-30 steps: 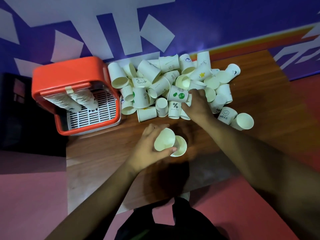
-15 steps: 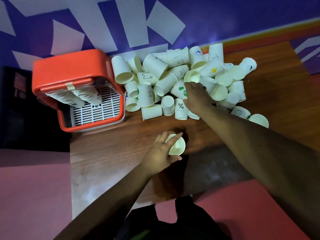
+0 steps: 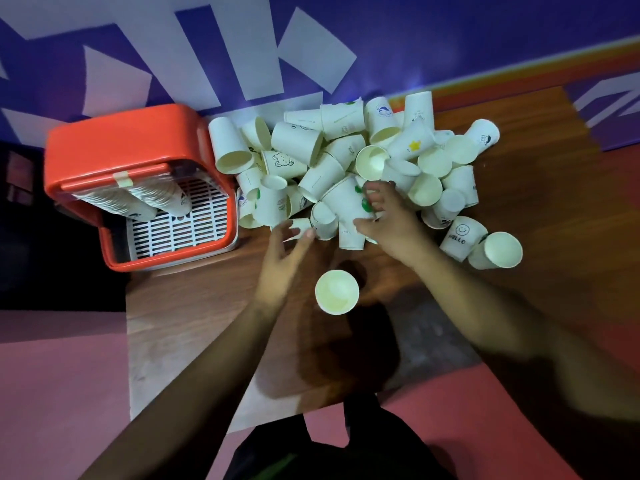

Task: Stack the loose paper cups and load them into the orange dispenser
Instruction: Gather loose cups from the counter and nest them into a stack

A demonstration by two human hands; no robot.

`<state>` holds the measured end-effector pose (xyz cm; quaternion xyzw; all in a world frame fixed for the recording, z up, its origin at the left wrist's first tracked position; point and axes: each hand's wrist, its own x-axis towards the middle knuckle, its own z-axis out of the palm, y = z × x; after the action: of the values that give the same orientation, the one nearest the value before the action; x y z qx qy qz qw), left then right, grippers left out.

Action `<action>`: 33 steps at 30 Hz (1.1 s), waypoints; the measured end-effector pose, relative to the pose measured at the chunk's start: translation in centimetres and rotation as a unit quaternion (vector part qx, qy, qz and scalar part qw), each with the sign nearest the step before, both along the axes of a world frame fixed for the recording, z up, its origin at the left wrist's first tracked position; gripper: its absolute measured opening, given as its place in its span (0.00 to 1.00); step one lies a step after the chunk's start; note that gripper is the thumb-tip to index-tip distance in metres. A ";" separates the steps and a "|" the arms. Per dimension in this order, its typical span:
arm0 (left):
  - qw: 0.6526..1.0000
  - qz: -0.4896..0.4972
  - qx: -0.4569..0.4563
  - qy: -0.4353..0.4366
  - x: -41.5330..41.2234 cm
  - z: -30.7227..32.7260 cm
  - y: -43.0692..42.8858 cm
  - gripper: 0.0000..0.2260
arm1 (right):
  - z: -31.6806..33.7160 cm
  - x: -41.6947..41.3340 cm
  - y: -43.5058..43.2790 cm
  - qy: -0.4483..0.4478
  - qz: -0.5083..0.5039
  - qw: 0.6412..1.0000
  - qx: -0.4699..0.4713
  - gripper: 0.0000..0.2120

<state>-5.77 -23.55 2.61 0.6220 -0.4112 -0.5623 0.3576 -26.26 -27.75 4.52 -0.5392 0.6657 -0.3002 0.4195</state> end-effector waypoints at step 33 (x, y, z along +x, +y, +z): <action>0.874 -0.405 -0.129 -0.235 1.7 -3.8 6.6 0.40 | -3.0 -5.5 -2.2 0.293 -0.028 0.949 -0.114 0.10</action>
<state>-4.06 -16.94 -1.21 0.4633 -0.7677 -0.4373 0.0690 -31.79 -29.95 1.49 -0.6290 0.7353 -0.2145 0.1327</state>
